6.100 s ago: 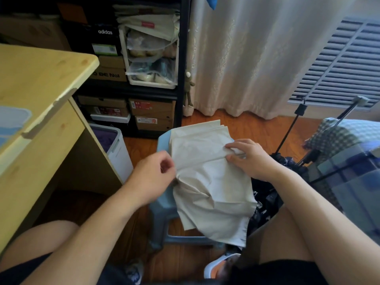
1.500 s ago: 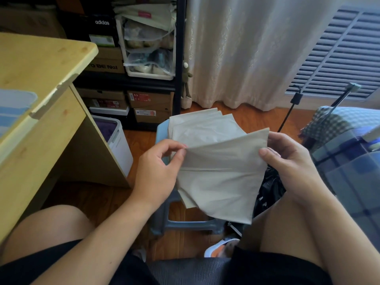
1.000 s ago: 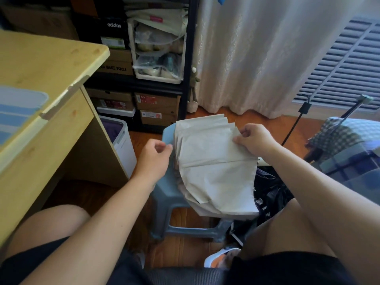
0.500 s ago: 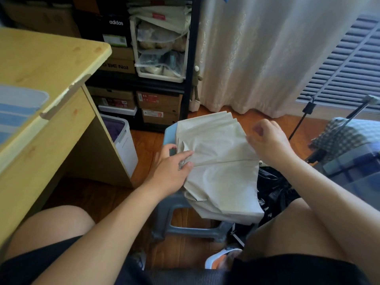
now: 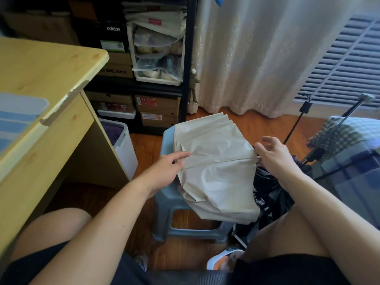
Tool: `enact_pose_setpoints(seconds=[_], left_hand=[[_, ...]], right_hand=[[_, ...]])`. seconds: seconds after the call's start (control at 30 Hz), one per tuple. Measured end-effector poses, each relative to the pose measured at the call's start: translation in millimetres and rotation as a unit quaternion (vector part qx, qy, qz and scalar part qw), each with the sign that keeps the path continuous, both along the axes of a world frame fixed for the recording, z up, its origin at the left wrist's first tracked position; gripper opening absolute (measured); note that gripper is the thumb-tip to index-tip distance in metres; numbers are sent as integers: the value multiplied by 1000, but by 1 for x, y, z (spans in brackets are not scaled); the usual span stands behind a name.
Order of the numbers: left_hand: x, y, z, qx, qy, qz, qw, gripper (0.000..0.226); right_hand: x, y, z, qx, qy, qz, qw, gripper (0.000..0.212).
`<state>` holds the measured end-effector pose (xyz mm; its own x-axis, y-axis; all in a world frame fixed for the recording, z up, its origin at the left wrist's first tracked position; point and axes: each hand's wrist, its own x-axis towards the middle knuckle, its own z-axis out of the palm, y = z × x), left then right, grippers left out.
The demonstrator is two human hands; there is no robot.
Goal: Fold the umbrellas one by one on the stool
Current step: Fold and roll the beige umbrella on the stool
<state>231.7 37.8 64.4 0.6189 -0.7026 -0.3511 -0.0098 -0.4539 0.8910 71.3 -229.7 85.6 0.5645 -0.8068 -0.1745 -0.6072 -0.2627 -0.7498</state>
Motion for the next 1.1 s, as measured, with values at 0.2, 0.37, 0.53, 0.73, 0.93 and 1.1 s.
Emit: enact_pose_setpoints(seconds=[0.2, 0.37, 0.53, 0.73, 0.93, 1.1], left_hand=[[5, 12, 2, 4, 58, -40, 998, 66], [5, 17, 3, -13, 77, -25, 997, 80], [11, 20, 9, -58, 145, 75, 985, 84], [5, 26, 4, -91, 186, 143, 968, 63], [-2, 14, -11, -33, 17, 222, 974, 20], [-1, 2, -4, -58, -39, 225, 972, 16]], right_hand=[[3, -49, -9, 140, 144, 73, 977, 42], [-13, -73, -19, 344, -5, -28, 938, 24], [-2, -65, -18, 324, -21, -60, 944, 49], [16, -50, -24, 281, -24, -56, 958, 51], [16, -40, -2, 394, -194, -99, 893, 59], [-5, -21, 22, 331, -189, -77, 921, 47]])
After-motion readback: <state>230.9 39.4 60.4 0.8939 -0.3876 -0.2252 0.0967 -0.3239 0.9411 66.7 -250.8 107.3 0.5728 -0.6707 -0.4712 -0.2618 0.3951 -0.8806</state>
